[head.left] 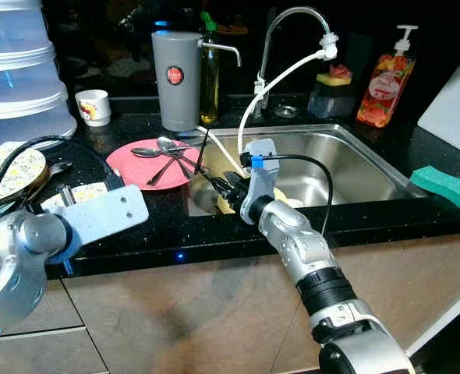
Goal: Kitchen organization
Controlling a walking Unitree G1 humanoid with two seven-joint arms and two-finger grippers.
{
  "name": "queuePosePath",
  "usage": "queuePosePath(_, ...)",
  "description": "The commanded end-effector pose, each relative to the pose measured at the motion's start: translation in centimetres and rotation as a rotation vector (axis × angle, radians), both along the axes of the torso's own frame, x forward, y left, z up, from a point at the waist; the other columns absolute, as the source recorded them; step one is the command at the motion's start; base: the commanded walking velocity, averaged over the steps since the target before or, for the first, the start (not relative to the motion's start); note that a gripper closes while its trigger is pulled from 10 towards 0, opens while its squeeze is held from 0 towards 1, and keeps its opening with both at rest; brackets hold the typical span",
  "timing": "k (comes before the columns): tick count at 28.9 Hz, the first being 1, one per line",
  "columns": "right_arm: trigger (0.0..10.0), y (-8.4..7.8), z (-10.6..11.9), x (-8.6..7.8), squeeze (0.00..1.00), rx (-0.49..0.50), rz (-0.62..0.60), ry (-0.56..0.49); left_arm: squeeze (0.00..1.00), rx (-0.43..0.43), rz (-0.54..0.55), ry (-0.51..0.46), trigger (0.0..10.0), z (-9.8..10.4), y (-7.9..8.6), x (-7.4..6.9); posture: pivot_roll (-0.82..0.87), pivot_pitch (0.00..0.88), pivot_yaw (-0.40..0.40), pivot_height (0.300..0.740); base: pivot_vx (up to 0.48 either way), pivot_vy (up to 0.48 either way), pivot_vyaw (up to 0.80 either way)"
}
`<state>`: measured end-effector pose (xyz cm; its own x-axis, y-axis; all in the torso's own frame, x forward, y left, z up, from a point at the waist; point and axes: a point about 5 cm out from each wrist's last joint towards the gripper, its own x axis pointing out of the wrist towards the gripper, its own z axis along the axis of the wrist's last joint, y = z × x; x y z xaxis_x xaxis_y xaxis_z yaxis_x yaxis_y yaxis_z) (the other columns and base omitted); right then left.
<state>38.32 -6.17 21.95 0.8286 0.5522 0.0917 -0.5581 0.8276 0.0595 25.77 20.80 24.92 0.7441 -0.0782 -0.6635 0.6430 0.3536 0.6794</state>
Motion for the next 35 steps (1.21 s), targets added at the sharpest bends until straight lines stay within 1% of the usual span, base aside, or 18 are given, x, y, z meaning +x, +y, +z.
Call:
queuePosePath(1, 10.0, 0.1, -0.4, -0.1, 0.00, -0.013, 0.006, 0.013, 0.00, -0.063, -0.088, 0.380, 0.0, -4.1, -1.0, -2.3, 0.09, 0.036, -0.020, 0.740, 0.000, 0.000, 0.00)
queuePosePath(4, 10.0, 0.1, -0.4, -0.2, 0.00, -0.014, 0.008, 0.013, 0.00, -0.064, -0.108, 0.407, 0.0, -4.1, -1.2, -2.7, 0.09, 0.036, -0.020, 0.740, 0.000, 0.000, 0.00)
queuePosePath(7, 10.0, 0.2, -0.3, -0.2, 0.00, -0.016, 0.014, 0.013, 0.00, -0.098, -0.158, 0.466, 0.0, -4.1, -2.1, -3.9, 0.09, 0.036, -0.019, 0.740, 0.000, 0.000, 0.00)
queuePosePath(9, 10.0, 0.2, -0.3, -0.2, 0.00, -0.018, 0.015, 0.013, 0.00, -0.108, -0.167, 0.478, 0.0, -4.1, -2.4, -4.4, 0.09, 0.036, -0.019, 0.740, 0.000, 0.000, 0.00)
queuePosePath(11, 10.0, 0.2, -0.3, -0.2, 0.00, -0.020, 0.018, 0.013, 0.00, -0.159, -0.187, 0.486, 0.0, -3.8, -3.1, -4.8, 0.09, 0.036, -0.019, 0.740, 0.000, 0.000, 0.00)
queuePosePath(12, 10.0, 0.2, -0.3, -0.2, 0.00, -0.020, 0.018, 0.013, 0.00, -0.159, -0.187, 0.486, 0.0, -3.8, -3.1, -4.8, 0.09, 0.036, -0.019, 0.740, 0.000, 0.000, 0.00)
queuePosePath(14, 10.0, 0.2, -0.3, -0.2, 0.00, -0.021, 0.021, 0.013, 0.00, -0.237, -0.219, 0.475, 0.0, -3.4, -4.1, -4.9, 0.09, 0.036, -0.020, 0.740, 0.000, 0.000, 0.00)
queuePosePath(15, 10.0, 0.2, -0.3, -0.2, 0.00, -0.021, 0.021, 0.013, 0.00, -0.237, -0.219, 0.475, 0.0, -3.4, -4.1, -4.9, 0.09, 0.036, -0.020, 0.740, 0.000, 0.000, 0.00)
queuePosePath(17, 10.0, 0.2, -0.2, -0.2, 0.00, -0.022, 0.024, 0.013, 0.00, -0.368, -0.263, 0.408, 0.0, -2.4, -5.8, -4.2, 0.10, 0.035, -0.022, 0.740, 0.000, 0.000, 0.00)
queuePosePath(18, 10.0, 0.2, -0.2, -0.2, 0.00, -0.022, 0.024, 0.013, 0.00, -0.368, -0.263, 0.408, 0.0, -2.4, -5.8, -4.2, 0.10, 0.035, -0.022, 0.740, 0.000, 0.000, 0.00)
queuePosePath(19, 10.0, 0.2, -0.2, -0.2, 0.00, -0.022, 0.025, 0.013, 0.00, -0.424, -0.284, 0.376, 0.0, -1.9, -6.5, -3.9, 0.10, 0.035, -0.022, 0.740, 0.000, 0.000, 0.00)
queuePosePath(20, 10.0, 0.3, -0.1, -0.2, 0.00, -0.021, 0.027, 0.010, 0.00, -0.509, -0.319, 0.323, 0.0, -1.0, -7.7, -3.3, 0.10, 0.035, -0.022, 0.740, 0.000, 0.000, 0.00)
queuePosePath(22, 10.0, 0.3, -0.1, -0.1, 0.00, -0.021, 0.026, 0.008, 0.00, -0.581, -0.327, 0.276, 0.0, -0.2, -8.4, -2.8, 0.09, 0.030, -0.021, 0.740, 0.000, 0.000, 0.00)
queuePosePath(26, 10.0, 0.3, 0.0, -0.1, 0.00, -0.021, 0.024, 0.005, 0.00, -0.622, -0.326, 0.220, 0.0, 0.5, -8.7, -2.3, 0.09, 0.030, -0.021, 0.740, 0.000, 0.000, 0.00)
queuePosePath(29, 10.0, 0.0, 0.2, 0.0, 0.00, -0.017, 0.012, -0.001, 0.00, -0.653, -0.243, 0.031, 0.0, 2.3, -8.1, -0.3, 0.09, 0.027, -0.021, 0.740, 0.000, 0.000, 0.00)
queuePosePath(30, 10.0, 0.0, 0.2, 0.0, 0.00, -0.017, 0.012, -0.001, 0.00, -0.653, -0.243, 0.031, 0.0, 2.3, -8.1, -0.3, 0.09, 0.027, -0.021, 0.740, 0.000, 0.000, 0.00)
queuePosePath(32, 10.0, -0.2, 0.2, 0.0, 0.00, -0.015, 0.007, -0.002, 0.00, -0.679, -0.219, -0.033, 0.0, 3.1, -7.9, 0.2, 0.09, 0.024, -0.020, 0.740, 0.000, 0.000, 0.00)
queuePosePath(35, 10.0, -0.2, 0.2, 0.1, 0.00, -0.014, 0.004, -0.003, 0.00, -0.773, -0.229, -0.069, 0.0, 4.0, -8.2, 0.4, 0.09, 0.022, -0.021, 0.740, 0.000, 0.000, 0.00)
